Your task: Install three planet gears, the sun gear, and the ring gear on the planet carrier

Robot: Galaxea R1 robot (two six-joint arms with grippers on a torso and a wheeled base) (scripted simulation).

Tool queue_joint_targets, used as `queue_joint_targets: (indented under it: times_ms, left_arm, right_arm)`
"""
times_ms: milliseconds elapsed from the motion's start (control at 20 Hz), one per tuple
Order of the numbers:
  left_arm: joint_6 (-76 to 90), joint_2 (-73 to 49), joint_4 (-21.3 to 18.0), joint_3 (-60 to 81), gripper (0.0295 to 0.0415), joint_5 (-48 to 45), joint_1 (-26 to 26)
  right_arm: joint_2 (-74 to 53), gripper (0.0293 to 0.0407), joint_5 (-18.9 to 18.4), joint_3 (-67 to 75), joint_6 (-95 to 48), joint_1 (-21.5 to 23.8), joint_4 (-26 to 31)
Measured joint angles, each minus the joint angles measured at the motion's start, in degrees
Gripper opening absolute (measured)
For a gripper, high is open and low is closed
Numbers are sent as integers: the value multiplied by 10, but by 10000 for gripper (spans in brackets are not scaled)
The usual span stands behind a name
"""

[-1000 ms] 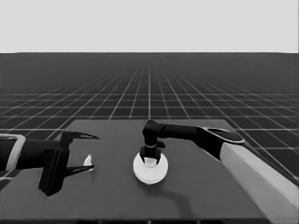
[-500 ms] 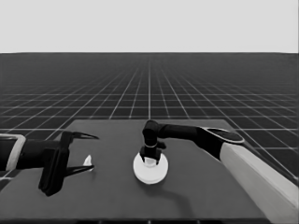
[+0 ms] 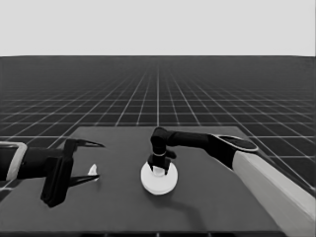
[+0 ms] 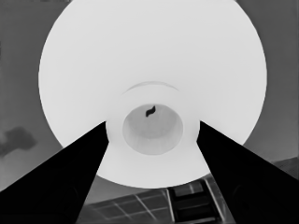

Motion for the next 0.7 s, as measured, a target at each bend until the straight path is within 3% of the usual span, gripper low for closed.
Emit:
queue_joint_targets:
  times_ms: [700]
  left_arm:
    - [0,0,0,0,385,0,0]
  right_arm:
    - [0,348,0,0,70,0,0]
